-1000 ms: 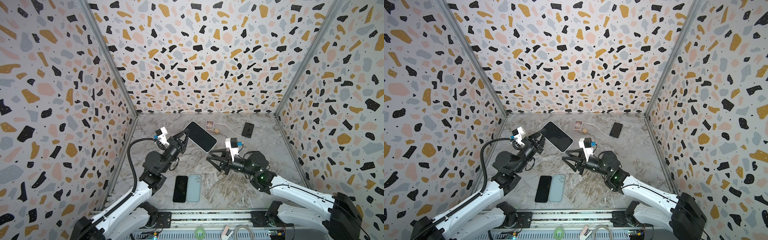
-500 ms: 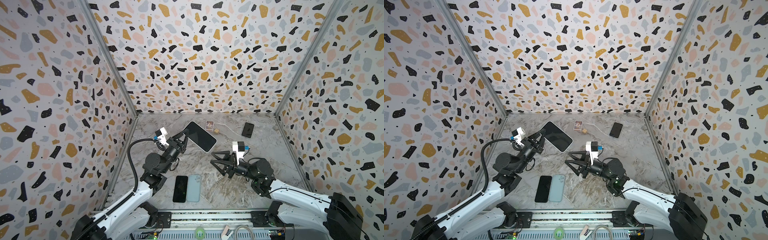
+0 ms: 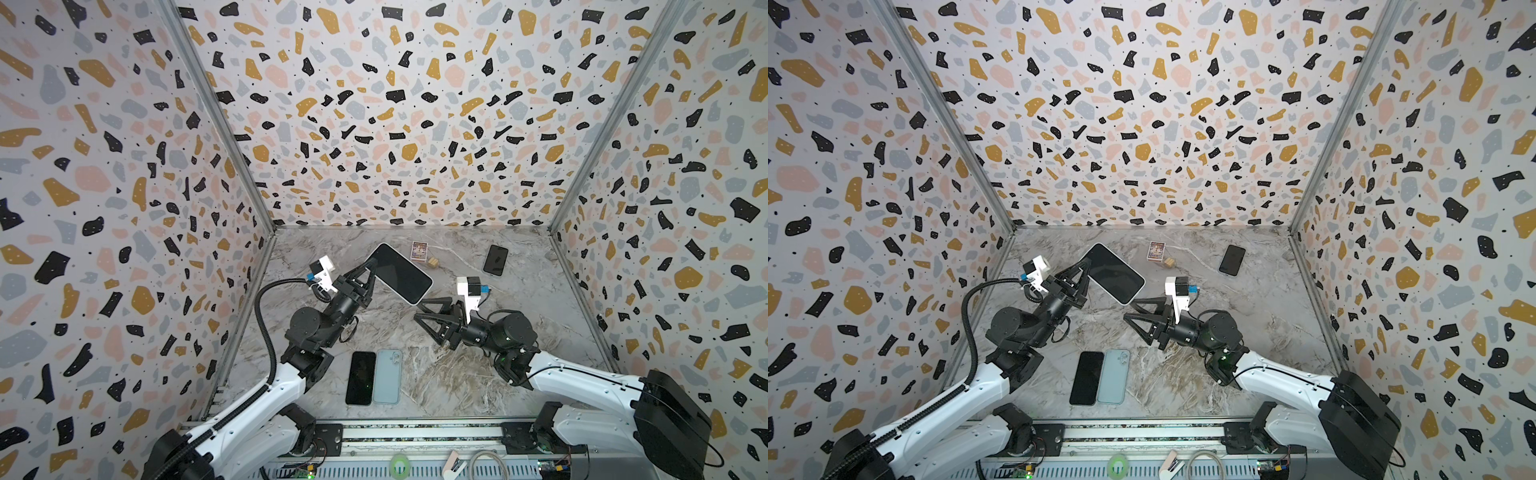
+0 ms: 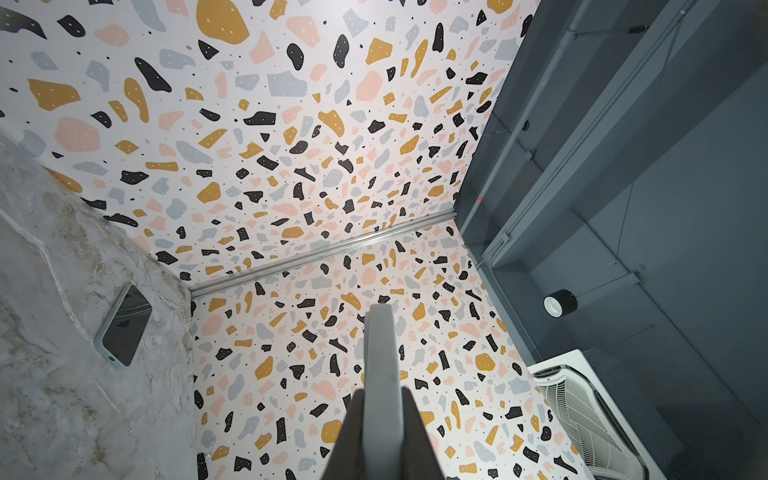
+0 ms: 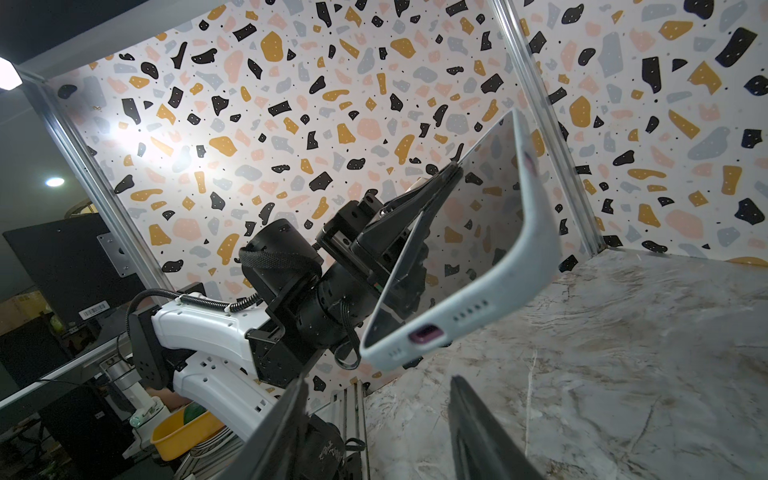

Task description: Take the phone out of the phone case

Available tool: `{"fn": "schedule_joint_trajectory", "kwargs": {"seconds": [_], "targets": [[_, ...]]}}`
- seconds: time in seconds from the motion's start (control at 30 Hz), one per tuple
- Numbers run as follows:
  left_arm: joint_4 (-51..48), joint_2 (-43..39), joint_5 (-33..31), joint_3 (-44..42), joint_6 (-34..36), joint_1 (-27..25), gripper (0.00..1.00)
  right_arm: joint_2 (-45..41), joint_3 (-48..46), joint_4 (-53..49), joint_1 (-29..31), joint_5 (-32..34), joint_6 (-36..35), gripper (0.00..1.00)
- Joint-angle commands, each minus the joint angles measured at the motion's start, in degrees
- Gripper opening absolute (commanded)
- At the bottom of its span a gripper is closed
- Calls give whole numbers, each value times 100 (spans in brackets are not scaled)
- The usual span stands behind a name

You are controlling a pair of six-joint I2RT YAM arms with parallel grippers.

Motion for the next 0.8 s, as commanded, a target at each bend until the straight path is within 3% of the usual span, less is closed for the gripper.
{"fn": "schedule_joint_trajectory", "kwargs": {"seconds": [0.0, 0.23, 0.77], "targets": [[715, -98, -36, -14, -39, -9, 0, 12, 293, 360, -9, -52, 75, 55], [705, -133, -47, -49, -36, -9, 0, 122, 383, 417, -16, -63, 110, 50], [644, -204, -22, -67, 5, -9, 0, 276, 412, 619, -43, -108, 154, 16]]}}
